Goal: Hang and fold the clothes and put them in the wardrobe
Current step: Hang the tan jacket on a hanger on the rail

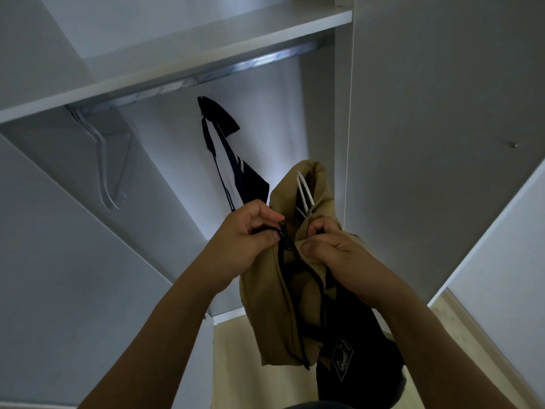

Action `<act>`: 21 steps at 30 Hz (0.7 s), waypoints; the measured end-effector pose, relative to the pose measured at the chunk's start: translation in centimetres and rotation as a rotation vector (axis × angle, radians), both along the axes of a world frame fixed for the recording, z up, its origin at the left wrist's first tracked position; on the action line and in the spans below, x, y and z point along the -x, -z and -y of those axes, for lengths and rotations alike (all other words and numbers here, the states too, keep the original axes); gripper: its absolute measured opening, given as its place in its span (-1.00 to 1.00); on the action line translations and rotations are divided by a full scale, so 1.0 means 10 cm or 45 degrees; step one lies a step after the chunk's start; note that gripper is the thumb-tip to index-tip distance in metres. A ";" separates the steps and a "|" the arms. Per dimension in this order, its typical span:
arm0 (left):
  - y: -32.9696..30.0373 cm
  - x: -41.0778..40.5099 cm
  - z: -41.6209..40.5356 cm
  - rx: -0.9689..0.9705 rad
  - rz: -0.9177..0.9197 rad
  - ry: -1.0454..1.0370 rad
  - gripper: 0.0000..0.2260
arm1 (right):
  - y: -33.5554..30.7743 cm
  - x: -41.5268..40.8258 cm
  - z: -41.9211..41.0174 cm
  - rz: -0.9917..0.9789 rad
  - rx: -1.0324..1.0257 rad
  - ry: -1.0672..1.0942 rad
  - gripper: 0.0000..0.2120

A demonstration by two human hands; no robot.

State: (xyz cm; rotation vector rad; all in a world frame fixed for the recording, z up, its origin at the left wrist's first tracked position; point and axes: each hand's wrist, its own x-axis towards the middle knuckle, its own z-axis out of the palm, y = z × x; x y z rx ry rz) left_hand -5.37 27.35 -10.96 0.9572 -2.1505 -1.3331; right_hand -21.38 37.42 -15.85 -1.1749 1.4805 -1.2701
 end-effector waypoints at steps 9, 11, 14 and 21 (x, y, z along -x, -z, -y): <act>-0.01 0.00 -0.01 0.000 0.021 0.047 -0.79 | -0.01 -0.01 0.02 0.015 -0.019 -0.031 -0.79; 0.00 0.00 -0.01 0.011 0.000 0.022 -0.80 | -0.02 0.00 0.02 0.003 -0.022 -0.027 -0.79; 0.01 0.01 -0.01 0.011 -0.012 0.020 -0.79 | -0.03 0.01 0.01 -0.017 -0.019 -0.030 -0.80; 0.00 0.01 -0.04 0.014 0.017 0.048 -0.79 | -0.01 0.02 0.01 -0.021 -0.045 -0.003 -0.80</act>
